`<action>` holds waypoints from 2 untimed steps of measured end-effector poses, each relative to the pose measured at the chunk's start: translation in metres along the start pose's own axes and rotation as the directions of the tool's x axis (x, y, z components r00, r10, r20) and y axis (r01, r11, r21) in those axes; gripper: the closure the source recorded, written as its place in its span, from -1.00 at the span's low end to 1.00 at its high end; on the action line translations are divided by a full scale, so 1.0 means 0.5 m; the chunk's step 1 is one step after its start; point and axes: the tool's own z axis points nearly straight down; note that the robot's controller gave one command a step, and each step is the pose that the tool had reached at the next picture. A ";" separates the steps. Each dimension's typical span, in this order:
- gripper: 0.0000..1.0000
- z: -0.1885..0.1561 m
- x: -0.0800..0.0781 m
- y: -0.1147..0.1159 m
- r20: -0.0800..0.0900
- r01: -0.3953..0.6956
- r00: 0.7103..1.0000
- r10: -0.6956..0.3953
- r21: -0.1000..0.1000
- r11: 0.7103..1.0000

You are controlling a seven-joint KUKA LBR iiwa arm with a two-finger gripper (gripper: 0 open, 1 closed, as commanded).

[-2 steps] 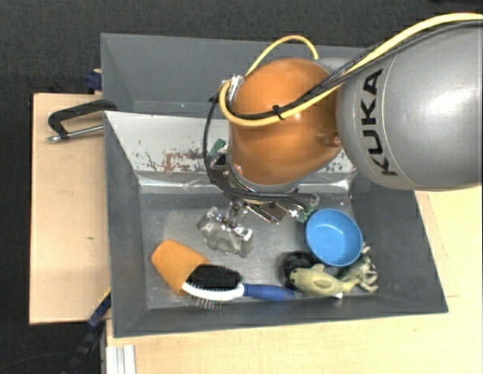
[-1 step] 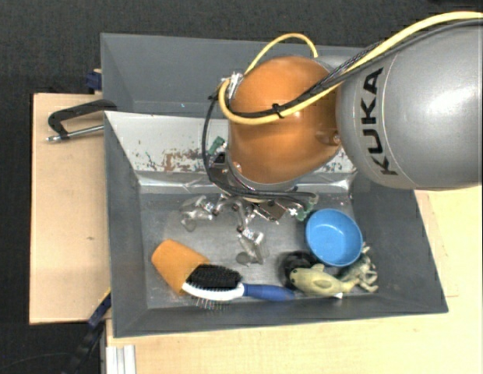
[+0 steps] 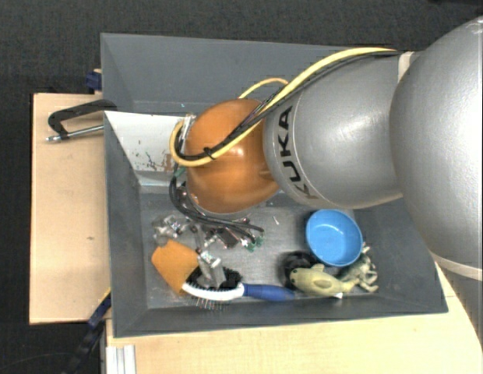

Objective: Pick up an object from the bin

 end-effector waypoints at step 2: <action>1.00 0.110 -0.004 -0.035 0.013 -0.065 0.998 0.065 0.007 0.998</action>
Offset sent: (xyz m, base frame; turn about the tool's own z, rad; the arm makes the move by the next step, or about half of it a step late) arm 0.0099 -0.0146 -0.0711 0.0659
